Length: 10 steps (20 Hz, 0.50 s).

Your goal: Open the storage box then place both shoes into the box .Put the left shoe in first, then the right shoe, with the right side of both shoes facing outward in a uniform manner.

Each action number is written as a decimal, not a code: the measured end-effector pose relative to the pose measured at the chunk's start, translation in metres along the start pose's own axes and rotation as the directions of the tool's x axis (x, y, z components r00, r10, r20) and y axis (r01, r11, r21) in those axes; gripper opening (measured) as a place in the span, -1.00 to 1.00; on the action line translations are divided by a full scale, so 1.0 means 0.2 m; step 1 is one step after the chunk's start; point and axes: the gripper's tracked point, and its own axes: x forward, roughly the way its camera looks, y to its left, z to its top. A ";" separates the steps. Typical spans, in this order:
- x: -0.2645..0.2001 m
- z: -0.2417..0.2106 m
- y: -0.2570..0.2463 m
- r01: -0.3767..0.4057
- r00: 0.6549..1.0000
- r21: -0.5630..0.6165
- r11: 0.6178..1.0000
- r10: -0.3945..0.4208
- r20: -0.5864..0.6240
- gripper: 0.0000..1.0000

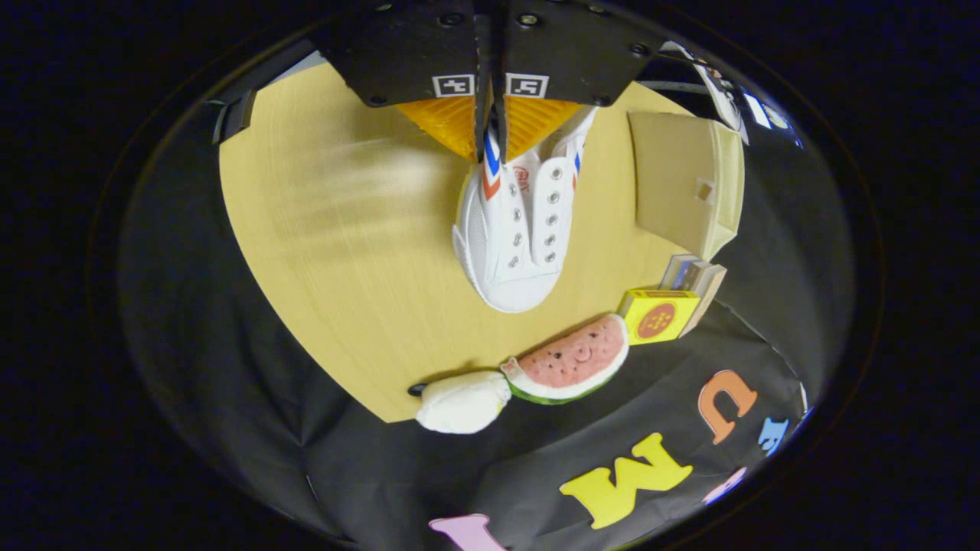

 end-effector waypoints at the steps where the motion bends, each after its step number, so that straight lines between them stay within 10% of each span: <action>1: -0.04 0.02 0.10 -0.009 1.000 -0.005 1.000 0.009 0.017 -1.00; 10: -0.13 0.07 1.11 -0.144 0.985 -0.057 0.988 0.148 0.084 -1.00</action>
